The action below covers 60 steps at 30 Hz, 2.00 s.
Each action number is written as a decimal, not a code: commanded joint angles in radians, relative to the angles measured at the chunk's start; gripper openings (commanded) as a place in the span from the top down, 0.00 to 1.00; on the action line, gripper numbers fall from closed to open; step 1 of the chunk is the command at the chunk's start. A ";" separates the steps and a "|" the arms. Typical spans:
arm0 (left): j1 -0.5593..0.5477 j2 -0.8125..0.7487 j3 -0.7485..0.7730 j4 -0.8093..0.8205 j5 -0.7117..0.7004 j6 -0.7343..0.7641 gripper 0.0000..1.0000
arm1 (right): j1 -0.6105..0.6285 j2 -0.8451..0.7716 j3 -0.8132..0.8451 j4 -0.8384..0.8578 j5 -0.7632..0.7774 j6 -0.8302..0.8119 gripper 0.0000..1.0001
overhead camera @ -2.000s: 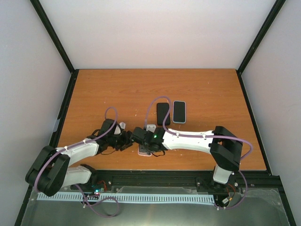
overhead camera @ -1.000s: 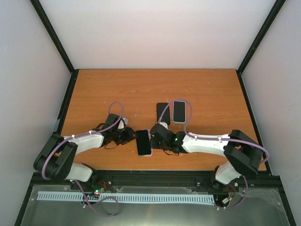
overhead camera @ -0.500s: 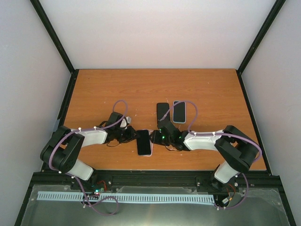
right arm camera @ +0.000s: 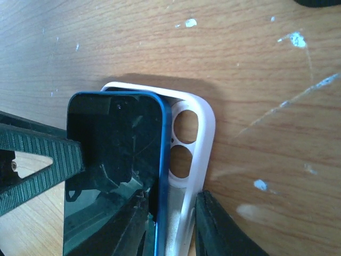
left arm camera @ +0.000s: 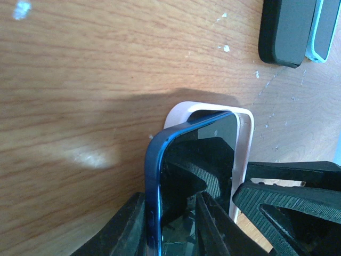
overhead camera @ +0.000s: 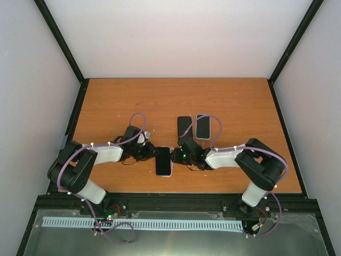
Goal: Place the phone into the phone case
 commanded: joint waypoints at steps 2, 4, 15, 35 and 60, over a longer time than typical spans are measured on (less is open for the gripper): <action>-0.044 0.014 0.074 0.002 -0.023 0.035 0.72 | -0.013 0.038 0.027 0.075 -0.024 -0.054 0.76; -0.047 0.000 0.090 -0.041 -0.068 0.037 0.70 | -0.016 0.032 0.022 0.074 -0.020 -0.059 0.76; -0.047 -0.047 0.105 -0.165 -0.226 0.033 0.60 | -0.026 -0.003 -0.003 0.077 -0.024 -0.056 0.78; -0.070 0.057 0.105 0.003 -0.027 0.050 0.83 | -0.035 0.039 0.035 0.127 -0.081 -0.089 0.76; -0.093 -0.065 0.021 -0.115 -0.145 0.003 0.64 | -0.030 -0.092 -0.082 0.025 -0.086 0.047 0.64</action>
